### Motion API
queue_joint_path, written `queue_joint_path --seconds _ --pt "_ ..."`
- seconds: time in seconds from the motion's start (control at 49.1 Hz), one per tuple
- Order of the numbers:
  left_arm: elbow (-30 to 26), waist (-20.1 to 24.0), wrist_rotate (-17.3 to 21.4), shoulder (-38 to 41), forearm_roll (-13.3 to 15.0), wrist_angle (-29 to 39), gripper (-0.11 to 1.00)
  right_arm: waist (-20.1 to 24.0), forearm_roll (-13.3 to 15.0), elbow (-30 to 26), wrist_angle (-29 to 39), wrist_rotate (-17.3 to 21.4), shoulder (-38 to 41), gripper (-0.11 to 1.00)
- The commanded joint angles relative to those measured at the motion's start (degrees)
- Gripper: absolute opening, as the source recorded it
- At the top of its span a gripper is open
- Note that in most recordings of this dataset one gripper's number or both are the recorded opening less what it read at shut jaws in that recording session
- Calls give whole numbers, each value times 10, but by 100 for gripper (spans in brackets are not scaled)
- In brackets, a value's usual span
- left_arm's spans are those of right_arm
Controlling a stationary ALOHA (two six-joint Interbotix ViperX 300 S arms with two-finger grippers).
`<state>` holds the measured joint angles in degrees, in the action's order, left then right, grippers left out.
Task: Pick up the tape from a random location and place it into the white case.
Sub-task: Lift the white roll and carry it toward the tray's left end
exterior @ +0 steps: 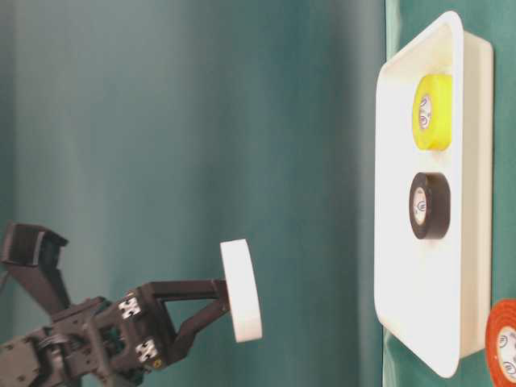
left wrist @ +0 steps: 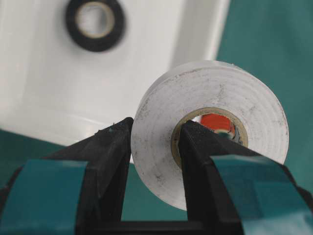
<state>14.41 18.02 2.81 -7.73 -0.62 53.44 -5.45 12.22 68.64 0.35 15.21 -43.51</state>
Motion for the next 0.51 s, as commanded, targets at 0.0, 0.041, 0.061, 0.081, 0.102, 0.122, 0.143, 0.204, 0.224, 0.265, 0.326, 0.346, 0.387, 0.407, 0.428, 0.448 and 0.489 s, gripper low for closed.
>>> queue_joint_path --seconds 0.0,0.041,0.061,0.081,0.102,0.122,0.143,0.204,0.224,0.265,0.326,0.346,0.387,0.407,0.428,0.448,0.489 --pt "-18 20 1 -2 -1 -12 23 -2 3 -12 -3 -1 1 89" --pt "-19 31 2 3 -1 -13 23 -2 3 -13 -3 -1 1 89" --pt "-20 38 3 5 -1 -14 23 -1 3 -13 -3 -1 1 89" --pt "-21 43 3 7 -1 -15 23 -1 3 -13 -3 -1 1 89" --pt "-22 48 3 8 -1 -15 23 -1 4 -13 -3 -1 1 89" --pt "-23 53 3 10 -1 -15 23 -2 3 -13 -2 -1 1 89" --pt "-24 57 3 12 -1 -15 23 -2 3 -12 -3 -1 1 89" --pt "-25 67 4 18 -1 -15 23 -1 3 -13 -3 -1 1 89" --pt "-25 69 4 20 -1 -16 23 -1 3 -12 -3 -1 1 89" --pt "-26 73 4 24 -1 -16 23 -2 3 -12 -3 -1 1 89" --pt "-26 74 4 29 -1 -19 23 -1 3 -13 -2 -1 1 89" --pt "-26 74 4 31 -1 -20 23 -2 3 -13 -2 -1 1 89" --pt "-27 74 4 33 -1 -23 23 -2 4 -13 -1 -1 1 89" --pt "-27 73 4 34 -1 -24 23 -1 4 -13 -1 -1 1 89" --pt "-27 74 4 35 -2 -23 23 -2 4 -13 0 -1 1 89" --pt "-26 74 4 36 -1 -24 23 -1 4 -13 0 -1 1 89" --pt "-26 74 4 37 -1 -24 23 -1 4 -13 1 -1 1 89"
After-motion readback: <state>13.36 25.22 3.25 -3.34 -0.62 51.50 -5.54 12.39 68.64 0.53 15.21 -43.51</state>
